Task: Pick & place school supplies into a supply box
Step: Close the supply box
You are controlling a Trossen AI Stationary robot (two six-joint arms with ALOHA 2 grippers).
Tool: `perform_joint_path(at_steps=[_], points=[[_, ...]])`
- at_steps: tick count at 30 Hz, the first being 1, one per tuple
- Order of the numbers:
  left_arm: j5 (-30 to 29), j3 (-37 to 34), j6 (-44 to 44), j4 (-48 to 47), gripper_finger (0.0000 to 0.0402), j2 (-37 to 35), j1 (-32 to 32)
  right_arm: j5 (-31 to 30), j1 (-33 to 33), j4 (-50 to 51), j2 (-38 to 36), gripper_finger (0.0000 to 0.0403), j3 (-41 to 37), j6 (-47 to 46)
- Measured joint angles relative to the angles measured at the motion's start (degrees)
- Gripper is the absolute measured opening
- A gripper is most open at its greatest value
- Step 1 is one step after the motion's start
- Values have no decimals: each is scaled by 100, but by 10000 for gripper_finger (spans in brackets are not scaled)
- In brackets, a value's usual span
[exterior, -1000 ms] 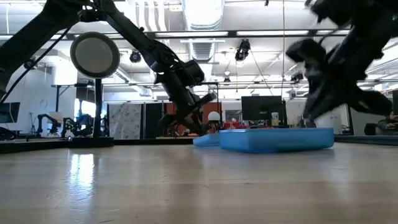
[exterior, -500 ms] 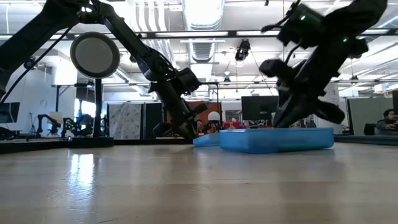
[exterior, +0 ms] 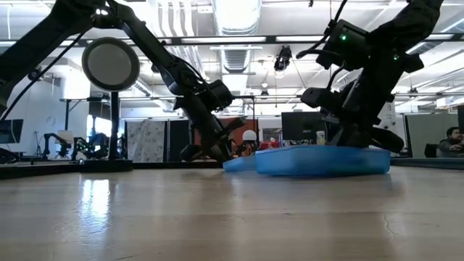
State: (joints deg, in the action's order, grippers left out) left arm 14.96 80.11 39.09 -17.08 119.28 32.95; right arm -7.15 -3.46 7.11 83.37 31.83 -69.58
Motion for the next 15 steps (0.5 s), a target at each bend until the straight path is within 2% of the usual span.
perform_joint_path(at_steps=[4,9,11,15], points=[[439,0,43,277,23,-125,22,3,0,13,-48,47,-13,27],[868,503,57,354,23,-205,17,-9,-17,22,-28,47,-13,37],[671,698,-100,216,23,-205,-17,-9,-20,22,-37,47,-13,33],[-610,1008,-663,-637,23,-207,26,-9,-20,22,-48,47,-17,36]])
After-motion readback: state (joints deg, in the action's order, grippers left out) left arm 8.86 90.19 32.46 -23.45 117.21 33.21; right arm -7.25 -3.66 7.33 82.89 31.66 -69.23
